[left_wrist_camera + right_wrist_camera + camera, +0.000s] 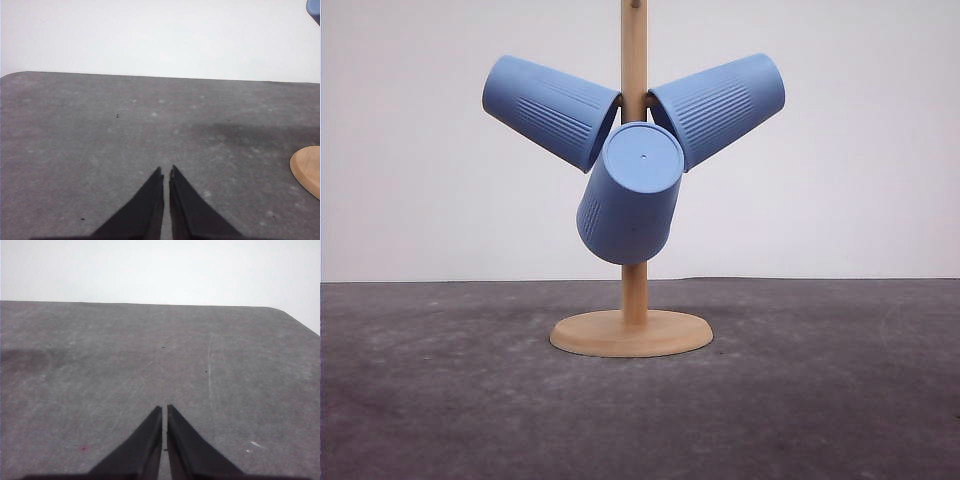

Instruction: Place three cups

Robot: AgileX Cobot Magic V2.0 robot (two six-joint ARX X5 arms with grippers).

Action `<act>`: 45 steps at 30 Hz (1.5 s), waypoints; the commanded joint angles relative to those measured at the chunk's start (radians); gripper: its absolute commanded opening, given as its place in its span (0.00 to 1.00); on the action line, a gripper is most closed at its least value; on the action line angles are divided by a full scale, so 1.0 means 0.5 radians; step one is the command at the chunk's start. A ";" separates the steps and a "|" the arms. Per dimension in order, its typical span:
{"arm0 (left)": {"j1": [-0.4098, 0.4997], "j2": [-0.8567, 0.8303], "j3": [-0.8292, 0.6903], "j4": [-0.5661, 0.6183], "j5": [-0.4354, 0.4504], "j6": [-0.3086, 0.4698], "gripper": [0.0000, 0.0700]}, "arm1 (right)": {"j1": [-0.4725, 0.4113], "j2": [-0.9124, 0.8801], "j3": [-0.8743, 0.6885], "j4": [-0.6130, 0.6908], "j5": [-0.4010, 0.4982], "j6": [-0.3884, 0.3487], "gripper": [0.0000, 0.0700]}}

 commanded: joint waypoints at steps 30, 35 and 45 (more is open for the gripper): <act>0.001 -0.002 -0.029 0.017 0.005 0.000 0.00 | -0.003 0.002 -0.004 0.021 0.002 0.026 0.02; 0.001 -0.002 -0.029 0.018 0.005 0.000 0.00 | -0.003 0.002 -0.004 0.021 0.002 0.026 0.02; 0.001 -0.002 -0.029 0.017 0.005 0.000 0.00 | -0.003 0.002 -0.004 0.021 0.002 0.026 0.02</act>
